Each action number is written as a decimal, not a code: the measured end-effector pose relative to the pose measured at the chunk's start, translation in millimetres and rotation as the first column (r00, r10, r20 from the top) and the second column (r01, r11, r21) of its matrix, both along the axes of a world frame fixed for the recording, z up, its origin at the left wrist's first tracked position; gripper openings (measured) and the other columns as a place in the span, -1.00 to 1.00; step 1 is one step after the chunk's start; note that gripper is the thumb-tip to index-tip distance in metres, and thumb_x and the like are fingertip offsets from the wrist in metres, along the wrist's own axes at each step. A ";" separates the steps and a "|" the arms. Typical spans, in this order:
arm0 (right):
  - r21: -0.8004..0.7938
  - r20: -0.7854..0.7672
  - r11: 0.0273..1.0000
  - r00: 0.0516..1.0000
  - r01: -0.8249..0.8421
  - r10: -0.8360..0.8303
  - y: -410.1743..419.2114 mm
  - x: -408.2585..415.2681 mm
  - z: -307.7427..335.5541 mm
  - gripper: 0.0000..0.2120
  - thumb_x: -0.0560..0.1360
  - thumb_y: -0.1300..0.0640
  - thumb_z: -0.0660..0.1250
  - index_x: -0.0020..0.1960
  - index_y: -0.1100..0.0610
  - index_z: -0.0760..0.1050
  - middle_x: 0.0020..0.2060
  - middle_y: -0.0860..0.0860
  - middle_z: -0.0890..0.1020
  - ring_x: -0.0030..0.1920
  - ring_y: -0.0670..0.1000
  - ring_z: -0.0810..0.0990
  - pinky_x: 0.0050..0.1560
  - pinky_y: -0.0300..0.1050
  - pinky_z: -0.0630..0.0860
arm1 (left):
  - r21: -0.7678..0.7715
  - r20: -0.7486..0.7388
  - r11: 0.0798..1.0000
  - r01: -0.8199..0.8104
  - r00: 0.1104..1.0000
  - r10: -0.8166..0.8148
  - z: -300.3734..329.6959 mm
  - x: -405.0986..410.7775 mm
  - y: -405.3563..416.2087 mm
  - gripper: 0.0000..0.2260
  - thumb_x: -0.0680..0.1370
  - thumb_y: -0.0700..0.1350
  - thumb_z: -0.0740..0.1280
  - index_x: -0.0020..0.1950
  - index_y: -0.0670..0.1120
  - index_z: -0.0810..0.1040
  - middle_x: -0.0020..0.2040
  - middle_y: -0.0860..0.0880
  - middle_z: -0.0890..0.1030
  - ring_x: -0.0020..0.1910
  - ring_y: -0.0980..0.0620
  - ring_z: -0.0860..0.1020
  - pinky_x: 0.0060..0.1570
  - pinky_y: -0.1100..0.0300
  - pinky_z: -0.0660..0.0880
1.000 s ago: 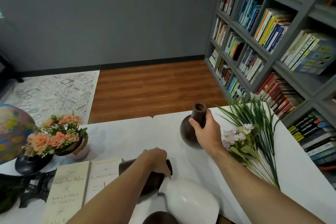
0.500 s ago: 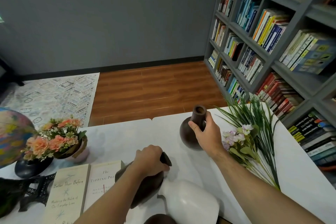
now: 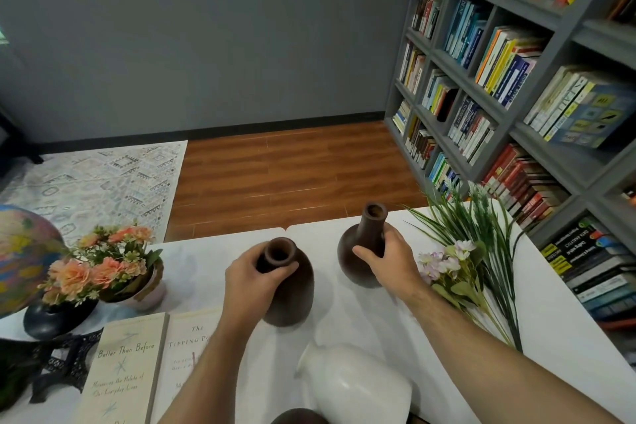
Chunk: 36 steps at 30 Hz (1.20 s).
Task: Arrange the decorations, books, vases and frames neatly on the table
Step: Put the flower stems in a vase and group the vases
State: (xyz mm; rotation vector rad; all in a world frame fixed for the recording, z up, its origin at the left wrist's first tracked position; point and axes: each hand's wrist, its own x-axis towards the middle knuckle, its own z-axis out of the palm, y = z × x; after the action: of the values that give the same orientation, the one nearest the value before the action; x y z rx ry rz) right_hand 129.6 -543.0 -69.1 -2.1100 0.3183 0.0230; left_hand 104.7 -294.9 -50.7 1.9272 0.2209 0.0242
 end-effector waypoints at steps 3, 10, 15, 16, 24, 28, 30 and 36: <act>0.006 0.021 1.000 1.000 0.018 -0.018 2.0 0.7 -2.7 -0.48 0.47 0.06 0.52 0.36 0.03 0.43 0.22 -0.05 0.53 0.25 0.01 0.50 0.21 -0.12 0.41 | -0.042 -0.003 0.999 -0.028 1.000 0.028 -8.6 11.2 -8.6 -0.67 0.30 -0.10 0.63 -0.04 0.20 0.66 -0.11 0.28 0.69 -0.04 0.29 0.60 -0.02 0.30 0.51; 0.023 0.043 0.998 0.998 0.052 -0.053 6.5 11.8 -3.1 -0.49 0.48 0.12 0.50 0.38 0.03 0.42 0.23 -0.06 0.54 0.29 0.02 0.49 0.28 -0.06 0.41 | -0.066 -0.064 0.998 -0.021 0.998 0.017 -28.0 24.8 -20.2 -0.66 0.29 -0.11 0.64 -0.09 0.24 0.65 -0.12 0.31 0.67 -0.08 0.37 0.58 -0.12 0.32 0.48; -0.003 0.054 0.994 0.993 0.109 -0.109 10.8 15.2 -0.9 -0.51 0.48 0.12 0.50 0.36 0.04 0.42 0.24 -0.04 0.54 0.30 0.04 0.49 0.32 -0.02 0.43 | -0.060 -0.035 0.998 0.031 0.999 -0.034 -29.3 36.7 -32.6 -0.66 0.29 -0.11 0.63 -0.04 0.20 0.66 -0.11 0.28 0.68 -0.05 0.31 0.59 -0.10 0.32 0.49; -0.004 0.055 0.993 0.992 0.118 -0.117 12.0 15.1 -0.8 -0.51 0.48 0.12 0.50 0.35 0.05 0.43 0.24 -0.04 0.54 0.31 0.04 0.49 0.32 -0.01 0.43 | -0.052 -0.033 0.998 0.043 0.998 -0.045 -29.6 39.3 -33.8 -0.66 0.29 -0.11 0.63 -0.04 0.19 0.66 -0.11 0.28 0.67 -0.04 0.29 0.59 -0.09 0.32 0.49; 0.002 0.034 0.992 0.991 0.127 -0.127 15.6 11.7 5.3 -0.46 0.49 0.10 0.50 0.41 0.05 0.40 0.29 -0.02 0.53 0.34 0.04 0.47 0.38 0.07 0.44 | 0.009 -0.091 0.989 0.145 0.985 -0.144 -22.2 48.0 -32.2 -0.64 0.31 -0.12 0.61 -0.01 0.16 0.58 -0.10 0.24 0.64 -0.02 0.25 0.57 -0.07 0.25 0.51; -0.080 -0.053 0.994 0.996 0.073 -0.077 4.5 8.8 13.3 -0.34 0.45 0.05 0.54 0.45 0.11 0.34 0.34 0.04 0.46 0.37 0.08 0.45 0.35 -0.01 0.40 | 0.122 -0.099 0.966 0.228 0.971 -0.217 -0.9 45.1 -36.1 -0.55 0.39 -0.01 0.56 0.22 0.11 0.50 0.10 0.19 0.56 0.09 0.12 0.53 0.06 0.22 0.48; -0.150 -0.137 0.988 0.988 0.049 -0.070 -5.8 3.9 20.6 -0.26 0.44 0.02 0.54 0.50 0.14 0.28 0.40 0.08 0.42 0.41 0.10 0.40 0.36 -0.01 0.38 | 0.260 0.047 0.950 0.170 0.981 -0.188 12.1 39.5 -40.0 -0.59 0.46 -0.03 0.49 0.27 0.03 0.51 0.17 0.14 0.52 0.16 0.10 0.49 0.17 0.12 0.46; -0.261 -0.075 0.936 0.961 0.237 -0.265 -63.1 -31.0 38.7 -0.72 0.56 0.07 0.37 0.25 0.12 0.54 0.04 0.06 0.66 -0.02 0.05 0.63 -0.05 -0.09 0.60 | 0.375 0.321 0.896 0.239 0.873 -0.368 34.4 3.3 -85.2 -0.82 0.49 -0.29 0.34 -0.02 -0.05 0.63 0.05 0.07 0.58 0.10 0.10 0.48 0.13 0.21 0.40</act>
State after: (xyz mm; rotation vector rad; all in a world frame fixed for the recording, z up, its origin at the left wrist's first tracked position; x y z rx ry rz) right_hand 98.6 -606.1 -30.4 -2.3057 0.6871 -0.0564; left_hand 108.0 -380.1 -16.2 2.2183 -0.3829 0.2390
